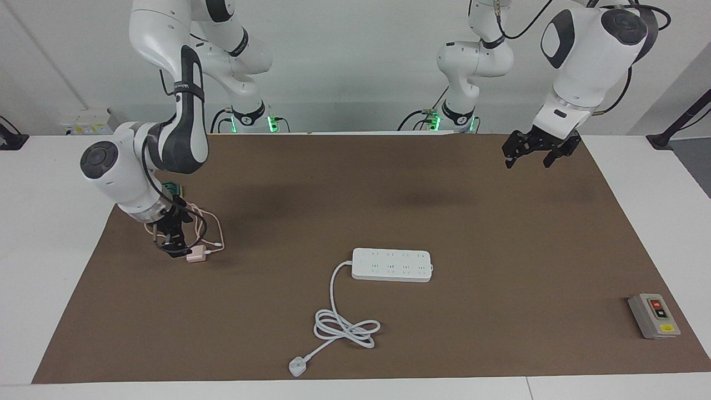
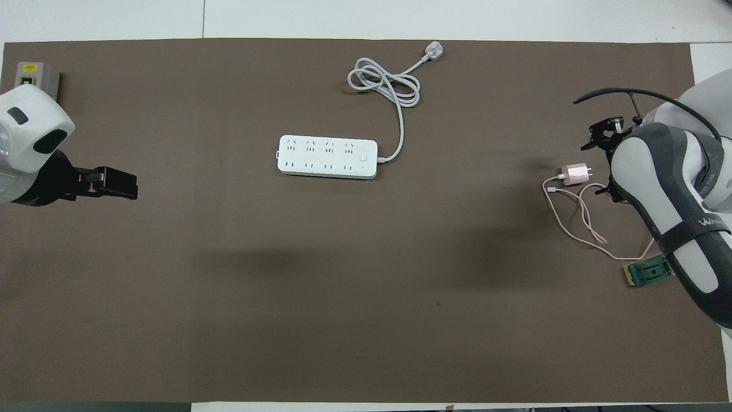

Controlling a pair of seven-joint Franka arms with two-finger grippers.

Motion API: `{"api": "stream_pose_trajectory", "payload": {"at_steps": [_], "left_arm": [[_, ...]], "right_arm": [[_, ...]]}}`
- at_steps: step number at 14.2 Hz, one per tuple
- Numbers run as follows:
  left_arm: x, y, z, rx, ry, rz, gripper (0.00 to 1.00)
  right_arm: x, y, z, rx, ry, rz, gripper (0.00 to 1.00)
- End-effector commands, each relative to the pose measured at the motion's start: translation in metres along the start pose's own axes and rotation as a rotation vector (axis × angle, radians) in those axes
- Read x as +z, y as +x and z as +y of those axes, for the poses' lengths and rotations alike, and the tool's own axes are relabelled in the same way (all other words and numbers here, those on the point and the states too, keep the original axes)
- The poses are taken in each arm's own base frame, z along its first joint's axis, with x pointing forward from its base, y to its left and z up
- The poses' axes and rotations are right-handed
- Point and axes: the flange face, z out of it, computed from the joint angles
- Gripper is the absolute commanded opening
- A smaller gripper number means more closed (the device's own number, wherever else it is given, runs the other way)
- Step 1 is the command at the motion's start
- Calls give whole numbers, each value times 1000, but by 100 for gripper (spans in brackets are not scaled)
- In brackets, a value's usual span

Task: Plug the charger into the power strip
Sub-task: 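Position the open right gripper above the pink charger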

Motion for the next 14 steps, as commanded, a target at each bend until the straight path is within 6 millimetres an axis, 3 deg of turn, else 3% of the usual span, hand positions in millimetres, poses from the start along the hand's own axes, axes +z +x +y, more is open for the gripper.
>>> {"api": "stream_pose_trajectory", "payload": {"at_steps": [1,8,14], "left_arm": [[-2,-9,-2,-12,-12,-5,100],[-2,-9,-2,-11,-12,-5,100],[-2,-9,-2,-12,-12,-5,100]], "right_arm": [[-2,11,-1,0,29,-9,100],[11,61,11,-4,81,-149,100],[23,65,11,74,123,-326,100]]}}
